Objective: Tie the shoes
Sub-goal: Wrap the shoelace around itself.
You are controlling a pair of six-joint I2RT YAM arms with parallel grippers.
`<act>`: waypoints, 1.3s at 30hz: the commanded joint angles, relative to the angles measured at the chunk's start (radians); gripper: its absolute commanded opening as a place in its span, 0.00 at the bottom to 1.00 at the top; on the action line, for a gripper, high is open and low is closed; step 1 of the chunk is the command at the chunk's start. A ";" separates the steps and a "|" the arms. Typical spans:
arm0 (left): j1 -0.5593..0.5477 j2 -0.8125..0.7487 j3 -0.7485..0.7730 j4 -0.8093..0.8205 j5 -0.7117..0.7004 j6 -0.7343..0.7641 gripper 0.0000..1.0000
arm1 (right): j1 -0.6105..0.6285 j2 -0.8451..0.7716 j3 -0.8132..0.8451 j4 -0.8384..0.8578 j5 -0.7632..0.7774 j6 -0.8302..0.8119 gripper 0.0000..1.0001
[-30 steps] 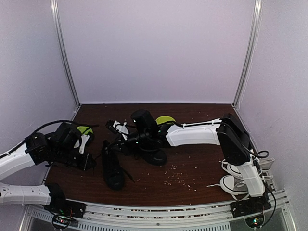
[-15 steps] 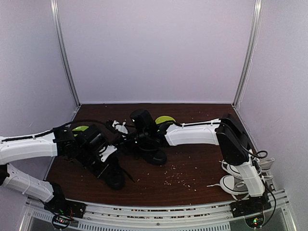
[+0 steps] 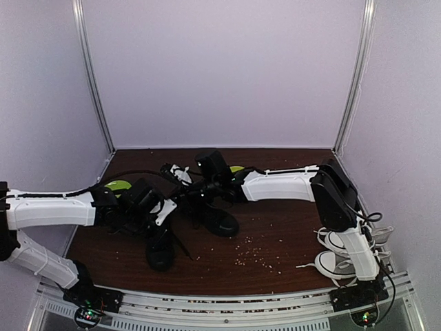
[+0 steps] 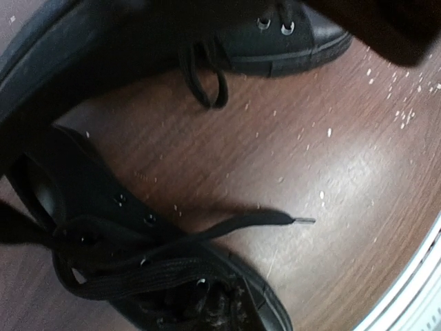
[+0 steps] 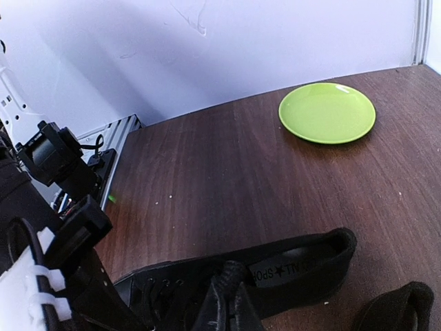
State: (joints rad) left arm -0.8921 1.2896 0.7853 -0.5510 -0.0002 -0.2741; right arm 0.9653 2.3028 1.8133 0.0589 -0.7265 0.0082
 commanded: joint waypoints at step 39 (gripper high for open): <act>-0.023 -0.002 -0.073 0.424 0.117 0.129 0.51 | 0.034 0.012 -0.014 0.043 -0.024 0.089 0.00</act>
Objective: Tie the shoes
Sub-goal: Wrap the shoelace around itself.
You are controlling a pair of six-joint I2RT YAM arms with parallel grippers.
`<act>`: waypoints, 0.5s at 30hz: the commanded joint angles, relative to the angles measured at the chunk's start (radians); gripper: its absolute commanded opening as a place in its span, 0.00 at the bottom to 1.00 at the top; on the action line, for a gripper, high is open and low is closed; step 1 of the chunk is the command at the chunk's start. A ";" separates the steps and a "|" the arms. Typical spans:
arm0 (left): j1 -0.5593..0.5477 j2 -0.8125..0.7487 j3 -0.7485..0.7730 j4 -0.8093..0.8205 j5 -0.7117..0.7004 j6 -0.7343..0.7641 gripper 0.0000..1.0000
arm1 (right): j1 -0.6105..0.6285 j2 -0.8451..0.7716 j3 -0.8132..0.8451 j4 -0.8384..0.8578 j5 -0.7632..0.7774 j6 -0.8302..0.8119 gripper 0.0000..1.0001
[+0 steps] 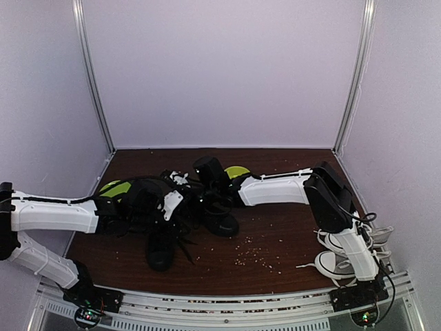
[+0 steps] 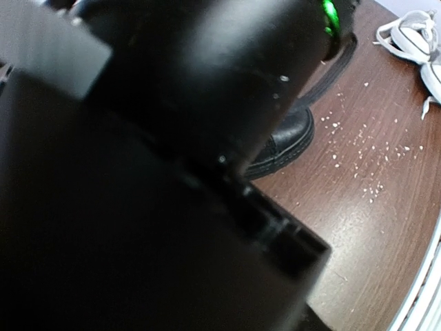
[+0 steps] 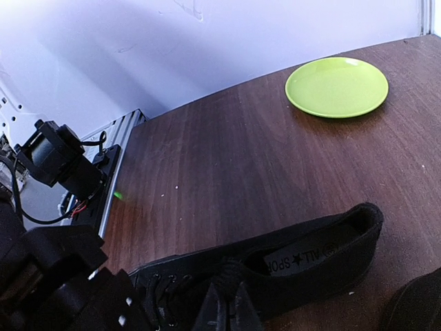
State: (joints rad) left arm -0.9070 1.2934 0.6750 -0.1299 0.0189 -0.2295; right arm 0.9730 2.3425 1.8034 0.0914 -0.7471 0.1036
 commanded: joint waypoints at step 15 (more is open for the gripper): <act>0.009 -0.435 -0.037 -0.031 0.054 0.112 0.38 | 0.036 -0.031 -0.004 -0.029 0.032 -0.052 0.00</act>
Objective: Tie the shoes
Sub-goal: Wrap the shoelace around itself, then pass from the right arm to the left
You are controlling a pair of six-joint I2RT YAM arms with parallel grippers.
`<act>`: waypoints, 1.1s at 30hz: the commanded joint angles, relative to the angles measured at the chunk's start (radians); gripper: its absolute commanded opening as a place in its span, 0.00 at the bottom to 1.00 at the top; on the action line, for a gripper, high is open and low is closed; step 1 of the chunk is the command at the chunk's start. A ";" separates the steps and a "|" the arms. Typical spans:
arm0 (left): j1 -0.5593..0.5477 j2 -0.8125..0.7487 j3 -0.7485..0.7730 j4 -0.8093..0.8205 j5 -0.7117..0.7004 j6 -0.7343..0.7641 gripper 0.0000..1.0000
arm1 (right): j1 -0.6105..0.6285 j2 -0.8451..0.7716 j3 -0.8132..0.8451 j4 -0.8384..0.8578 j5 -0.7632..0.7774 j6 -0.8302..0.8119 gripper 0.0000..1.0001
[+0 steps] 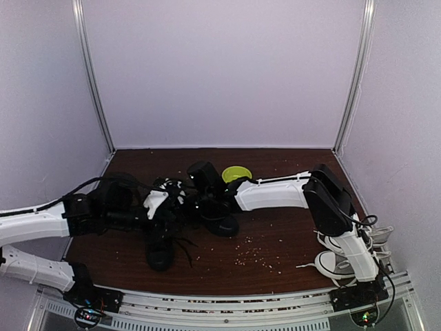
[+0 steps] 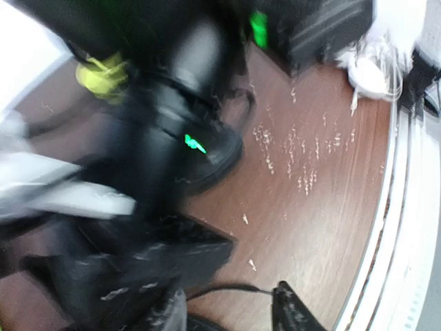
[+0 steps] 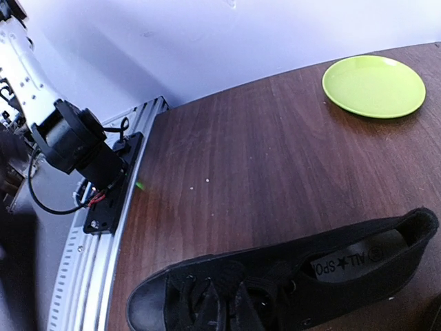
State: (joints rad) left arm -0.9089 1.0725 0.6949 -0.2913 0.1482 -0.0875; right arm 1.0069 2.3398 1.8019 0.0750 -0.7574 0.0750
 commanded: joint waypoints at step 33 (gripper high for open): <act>0.609 -0.213 -0.052 -0.186 0.416 0.323 0.52 | 0.023 -0.006 0.046 -0.024 -0.074 -0.122 0.00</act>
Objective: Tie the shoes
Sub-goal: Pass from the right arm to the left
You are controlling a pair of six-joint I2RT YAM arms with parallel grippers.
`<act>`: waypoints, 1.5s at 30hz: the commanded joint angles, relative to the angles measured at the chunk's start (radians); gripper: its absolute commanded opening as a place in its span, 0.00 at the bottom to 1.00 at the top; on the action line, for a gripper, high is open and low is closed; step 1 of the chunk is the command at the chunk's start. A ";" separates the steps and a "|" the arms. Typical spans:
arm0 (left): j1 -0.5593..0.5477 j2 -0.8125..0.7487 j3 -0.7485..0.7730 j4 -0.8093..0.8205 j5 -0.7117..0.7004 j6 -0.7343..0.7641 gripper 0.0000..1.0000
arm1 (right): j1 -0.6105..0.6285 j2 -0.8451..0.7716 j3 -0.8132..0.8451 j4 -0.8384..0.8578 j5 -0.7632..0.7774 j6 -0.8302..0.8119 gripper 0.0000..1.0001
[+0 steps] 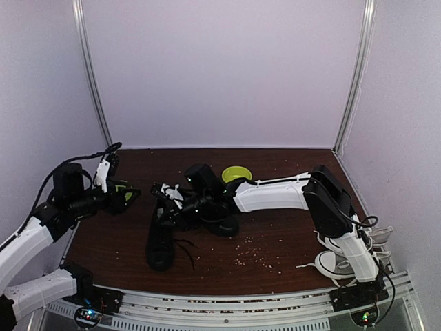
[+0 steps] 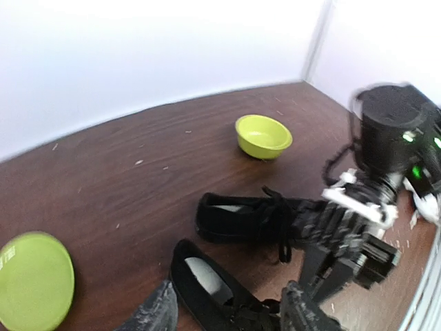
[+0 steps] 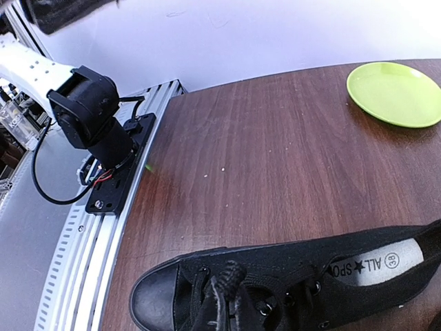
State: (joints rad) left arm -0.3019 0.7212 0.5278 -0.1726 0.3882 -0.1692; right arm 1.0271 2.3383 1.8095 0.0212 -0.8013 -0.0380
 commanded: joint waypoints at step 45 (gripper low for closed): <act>0.065 0.423 0.188 -0.294 0.500 0.924 0.01 | -0.001 0.030 0.119 -0.058 -0.022 -0.112 0.00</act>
State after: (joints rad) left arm -0.2428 1.1248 0.6838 -0.4438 0.8478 0.7506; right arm 1.0260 2.3615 1.9007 -0.0349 -0.8162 -0.1356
